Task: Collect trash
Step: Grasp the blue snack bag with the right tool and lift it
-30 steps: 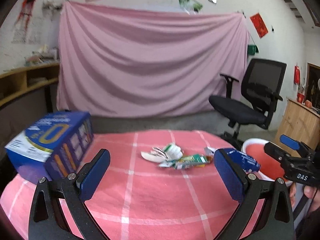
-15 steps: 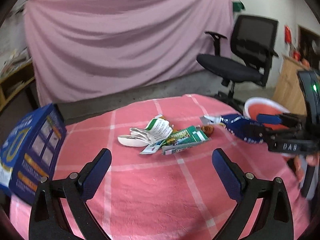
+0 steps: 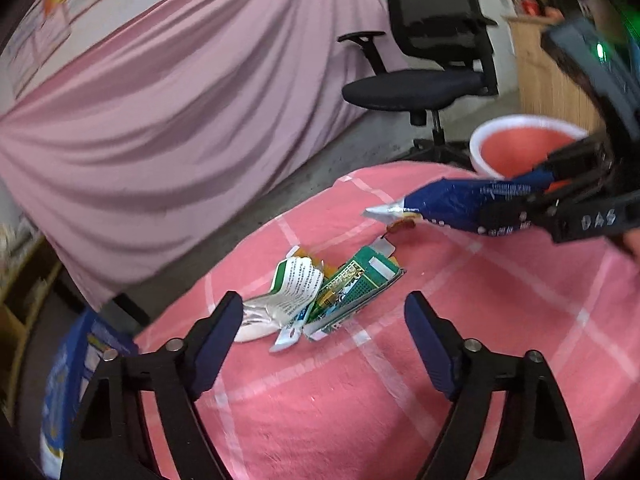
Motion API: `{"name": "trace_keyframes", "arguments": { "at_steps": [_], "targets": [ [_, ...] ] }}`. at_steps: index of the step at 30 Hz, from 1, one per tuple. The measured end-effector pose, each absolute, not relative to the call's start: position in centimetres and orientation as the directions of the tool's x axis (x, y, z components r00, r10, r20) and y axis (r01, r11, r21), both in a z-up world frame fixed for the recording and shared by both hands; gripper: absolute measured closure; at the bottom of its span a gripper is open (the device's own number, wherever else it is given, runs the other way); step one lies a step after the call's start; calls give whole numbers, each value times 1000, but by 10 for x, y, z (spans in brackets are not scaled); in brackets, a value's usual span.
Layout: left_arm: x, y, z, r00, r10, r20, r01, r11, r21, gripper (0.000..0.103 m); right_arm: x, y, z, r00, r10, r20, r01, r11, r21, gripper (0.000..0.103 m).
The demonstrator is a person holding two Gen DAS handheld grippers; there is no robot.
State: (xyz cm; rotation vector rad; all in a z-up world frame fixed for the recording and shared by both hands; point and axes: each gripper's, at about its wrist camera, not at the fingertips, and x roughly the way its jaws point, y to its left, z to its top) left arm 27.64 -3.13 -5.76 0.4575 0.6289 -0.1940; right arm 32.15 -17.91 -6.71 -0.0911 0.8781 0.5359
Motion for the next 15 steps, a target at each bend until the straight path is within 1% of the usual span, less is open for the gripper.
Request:
{"name": "trace_keyframes", "arguments": {
  "at_steps": [3,4,5,7,8,10,11,12,13,15],
  "targets": [
    [284,-35,-68,784,-21,-620,325,865,382,42,322,-180,-67,510,419,-751,-481,863,154,50],
    [287,-36,-72,779,-11,-626,325,862,390,50,323,-180,-67,508,419,-752,-481,863,156,52],
    [288,-37,-73,775,-9,-632,329,860,390,55,323,-180,-68,505,421,-753,-482,862,158,55],
    [289,-36,-76,768,-17,-640,341,857,386,72,323,-179,-68,502,426,-753,-485,859,162,56],
    [288,-36,-78,767,-23,-641,347,856,384,76,322,-179,-67,500,431,-751,-488,857,167,58],
    [288,-35,-79,770,-27,-637,345,858,381,91,321,-179,-67,496,442,-747,-494,852,176,63],
    [287,-36,-77,768,-29,-640,343,863,372,93,319,-179,-66,496,448,-744,-498,849,179,64],
    [284,-34,-75,764,-39,-644,343,870,354,98,318,-179,-65,495,454,-741,-501,846,183,65],
    [284,-32,-73,763,-52,-644,341,879,332,100,316,-179,-65,496,458,-738,-504,844,185,66],
    [280,-29,-66,773,-70,-631,323,899,296,100,312,-181,-62,505,469,-725,-509,840,189,69]
  ]
}}
